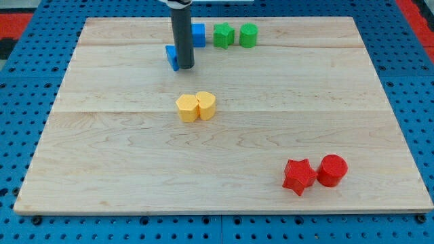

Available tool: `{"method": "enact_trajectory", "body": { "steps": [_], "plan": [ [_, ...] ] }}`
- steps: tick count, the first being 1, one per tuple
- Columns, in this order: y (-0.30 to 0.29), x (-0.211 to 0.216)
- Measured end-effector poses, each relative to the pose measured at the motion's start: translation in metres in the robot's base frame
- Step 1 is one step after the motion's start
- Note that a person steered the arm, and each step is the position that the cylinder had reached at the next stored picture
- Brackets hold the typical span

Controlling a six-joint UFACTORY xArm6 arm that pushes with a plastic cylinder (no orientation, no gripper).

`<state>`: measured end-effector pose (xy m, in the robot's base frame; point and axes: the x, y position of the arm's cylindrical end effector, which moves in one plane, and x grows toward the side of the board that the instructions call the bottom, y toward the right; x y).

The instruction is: Slightly push the blue triangle down

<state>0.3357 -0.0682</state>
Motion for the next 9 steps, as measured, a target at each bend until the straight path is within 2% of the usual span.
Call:
{"method": "enact_trajectory", "body": {
  "steps": [2,6,8,9],
  "plan": [
    [-0.045,-0.011],
    [-0.035,-0.072],
    [-0.048,-0.039],
    [-0.104,-0.046]
  ]
}}
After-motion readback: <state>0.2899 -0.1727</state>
